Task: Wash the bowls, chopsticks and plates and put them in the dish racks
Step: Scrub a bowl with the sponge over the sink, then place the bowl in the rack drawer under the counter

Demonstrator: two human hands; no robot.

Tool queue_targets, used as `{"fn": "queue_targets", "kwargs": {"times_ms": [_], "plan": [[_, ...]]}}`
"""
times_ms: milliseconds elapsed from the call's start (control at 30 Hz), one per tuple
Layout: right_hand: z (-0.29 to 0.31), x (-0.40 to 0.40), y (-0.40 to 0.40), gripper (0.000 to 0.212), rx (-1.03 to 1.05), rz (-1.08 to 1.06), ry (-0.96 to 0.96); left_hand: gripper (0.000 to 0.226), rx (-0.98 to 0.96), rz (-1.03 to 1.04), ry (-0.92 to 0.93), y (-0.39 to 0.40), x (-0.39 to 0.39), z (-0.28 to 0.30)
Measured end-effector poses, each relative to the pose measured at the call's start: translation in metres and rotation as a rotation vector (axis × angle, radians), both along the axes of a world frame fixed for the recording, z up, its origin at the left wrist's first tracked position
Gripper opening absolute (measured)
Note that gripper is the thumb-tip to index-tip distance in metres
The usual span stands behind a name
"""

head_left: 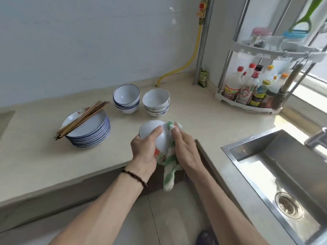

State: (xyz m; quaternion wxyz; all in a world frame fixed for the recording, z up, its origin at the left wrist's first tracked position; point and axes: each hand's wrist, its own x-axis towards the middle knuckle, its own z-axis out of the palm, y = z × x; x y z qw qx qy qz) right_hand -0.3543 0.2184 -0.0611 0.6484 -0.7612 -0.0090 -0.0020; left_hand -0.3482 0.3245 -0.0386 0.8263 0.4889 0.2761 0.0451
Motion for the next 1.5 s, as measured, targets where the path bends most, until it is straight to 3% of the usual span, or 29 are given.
{"fn": "queue_targets", "kwargs": {"times_ms": [100, 233, 333, 400, 533, 633, 667, 800, 867, 967, 1033, 1167, 1233, 1333, 1400, 1500], "plan": [[-0.006, -0.030, 0.051, 0.052, -0.117, 0.105, -0.098, 0.021, 0.008, 0.046, 0.037, 0.044, -0.020, -0.002], [-0.007, -0.029, 0.078, 0.038, 0.057, 0.113, 0.042, 0.027, 0.099, 0.029, 0.076, 0.087, -0.044, -0.009], [-0.009, -0.031, 0.109, 0.039, -0.125, 0.242, -0.065, 0.019, 0.205, 0.008, 0.076, 0.110, -0.056, -0.018], [-0.017, -0.031, 0.120, 0.040, -0.128, 0.318, -0.073, 0.024, 0.256, -0.062, 0.084, 0.125, -0.066, -0.022], [-0.025, -0.010, 0.124, 0.039, -0.061, 0.382, 0.093, 0.025, 0.427, -0.245, 0.109, 0.148, -0.080, -0.029], [-0.032, -0.023, 0.139, 0.038, -0.263, 0.532, -0.090, 0.022, 0.519, -0.336, 0.108, 0.163, -0.079, -0.036], [-0.036, -0.025, 0.141, 0.036, -0.235, 0.549, -0.105, 0.022, 0.552, -0.386, 0.092, 0.167, -0.080, -0.037], [-0.038, -0.007, 0.151, 0.026, 0.091, 0.524, 0.292, 0.029, 0.748, -0.555, 0.047, 0.180, -0.090, -0.033], [-0.035, -0.004, 0.161, 0.023, 0.152, 0.489, 0.604, 0.029, 0.919, -0.626, 0.016, 0.189, -0.098, -0.035], [-0.037, -0.011, 0.174, 0.025, 0.134, 0.470, 0.938, 0.052, 1.267, -0.739, 0.012, 0.206, -0.112, -0.043], [-0.046, -0.015, 0.183, 0.033, 0.151, 0.481, 1.041, 0.056, 1.438, -0.793, -0.014, 0.222, -0.124, -0.054], [-0.064, -0.038, 0.222, 0.005, 0.124, 0.342, 1.073, 0.041, 1.578, -0.835, -0.073, 0.264, -0.151, -0.089], [-0.072, -0.052, 0.247, 0.012, 0.143, 0.279, 1.013, 0.035, 1.507, -0.759, -0.064, 0.293, -0.166, -0.110], [-0.085, -0.074, 0.283, 0.026, 0.115, 0.211, 0.937, 0.075, 1.226, -0.549, 0.057, 0.346, -0.192, -0.137], [-0.097, -0.087, 0.308, 0.025, 0.087, 0.108, 0.897, 0.079, 0.950, -0.398, 0.149, 0.383, -0.205, -0.152], [-0.113, -0.102, 0.347, 0.021, 0.066, -0.014, 0.855, 0.065, 0.351, -0.179, 0.257, 0.432, -0.204, -0.182]]}}
